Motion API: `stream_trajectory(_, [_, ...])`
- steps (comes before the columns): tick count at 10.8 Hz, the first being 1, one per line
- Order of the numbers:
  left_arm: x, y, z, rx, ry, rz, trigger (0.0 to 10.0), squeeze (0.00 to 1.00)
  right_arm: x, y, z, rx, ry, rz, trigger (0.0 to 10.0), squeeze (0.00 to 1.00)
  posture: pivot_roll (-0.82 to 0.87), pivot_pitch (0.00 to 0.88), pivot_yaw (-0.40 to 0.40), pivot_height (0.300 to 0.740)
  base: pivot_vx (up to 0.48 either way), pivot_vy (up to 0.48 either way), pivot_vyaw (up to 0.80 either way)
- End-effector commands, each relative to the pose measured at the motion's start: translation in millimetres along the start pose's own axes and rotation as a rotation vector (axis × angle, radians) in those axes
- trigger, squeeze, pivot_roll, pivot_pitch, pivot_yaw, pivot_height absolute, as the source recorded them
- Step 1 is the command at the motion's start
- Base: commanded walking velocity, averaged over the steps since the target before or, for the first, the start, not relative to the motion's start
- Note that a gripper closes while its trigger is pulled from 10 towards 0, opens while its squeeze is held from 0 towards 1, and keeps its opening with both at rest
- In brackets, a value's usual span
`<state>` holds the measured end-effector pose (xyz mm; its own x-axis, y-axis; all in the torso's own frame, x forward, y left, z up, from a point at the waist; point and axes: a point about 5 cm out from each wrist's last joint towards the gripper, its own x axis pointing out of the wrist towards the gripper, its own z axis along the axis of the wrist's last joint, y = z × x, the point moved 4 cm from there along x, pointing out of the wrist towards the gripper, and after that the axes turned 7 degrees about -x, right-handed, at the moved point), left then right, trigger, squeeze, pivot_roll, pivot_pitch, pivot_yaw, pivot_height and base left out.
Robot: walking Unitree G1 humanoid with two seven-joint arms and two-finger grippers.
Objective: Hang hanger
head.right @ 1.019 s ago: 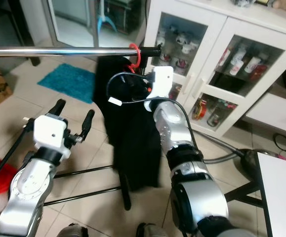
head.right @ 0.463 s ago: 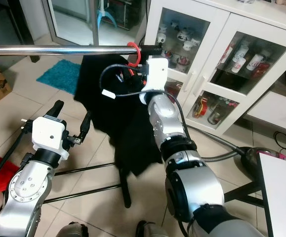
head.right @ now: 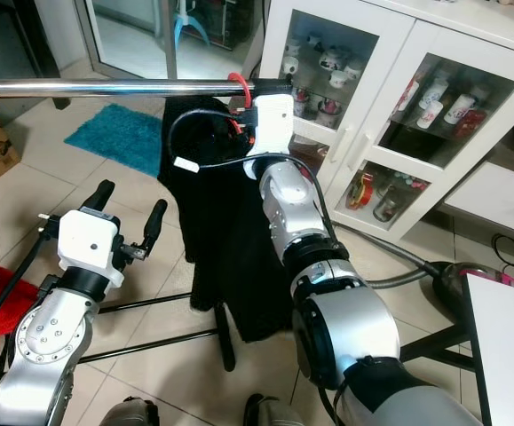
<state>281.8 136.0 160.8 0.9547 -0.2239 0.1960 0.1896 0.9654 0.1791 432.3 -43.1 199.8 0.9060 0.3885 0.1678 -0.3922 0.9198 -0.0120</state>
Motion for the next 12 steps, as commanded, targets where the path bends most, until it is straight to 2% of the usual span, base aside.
stream_trajectory(1, [1.0,-4.3,0.5,-0.001,-0.004,-0.012,10.0,0.00,0.0,0.9,-4.1,0.006,0.022,0.003,5.2,0.00,0.17,0.140,-0.121,0.740,0.000,0.000,0.00])
stream_trajectory(2, [3.1,-5.1,0.9,0.000,-0.008,-0.016,10.0,0.00,1.7,5.0,-4.4,0.057,0.026,0.009,0.0,0.00,0.17,0.136,-0.123,0.740,0.000,0.000,0.00])
stream_trajectory(6, [6.6,-6.7,0.0,0.001,-0.010,-0.022,10.0,0.00,0.8,-1.2,-8.3,0.160,0.039,-0.035,0.0,0.00,0.16,0.124,-0.121,0.740,0.000,0.000,0.00])
stream_trajectory(7, [9.8,-7.8,-0.1,-0.001,-0.013,-0.029,10.0,0.00,2.3,-2.1,-8.8,0.256,0.049,-0.055,0.0,0.00,0.15,0.121,-0.119,0.740,0.000,0.000,0.00])
stream_trajectory(8, [11.7,-8.8,-0.6,-0.001,-0.014,-0.033,10.0,0.00,4.0,0.3,-8.0,0.292,0.056,-0.048,0.0,0.00,0.14,0.118,-0.119,0.740,0.000,0.000,0.00])
stream_trajectory(11, [14.9,-11.7,-1.0,-0.003,-0.017,-0.038,10.0,0.00,4.8,5.6,-7.5,0.237,0.056,-0.032,0.0,0.00,0.14,0.110,-0.121,0.740,0.000,0.000,0.00])
stream_trajectory(12, [14.9,-10.7,-3.3,0.003,-0.013,-0.038,10.0,0.00,3.4,5.4,-9.9,0.188,0.063,-0.030,0.0,0.00,0.14,0.108,-0.118,0.740,0.000,0.000,0.00])
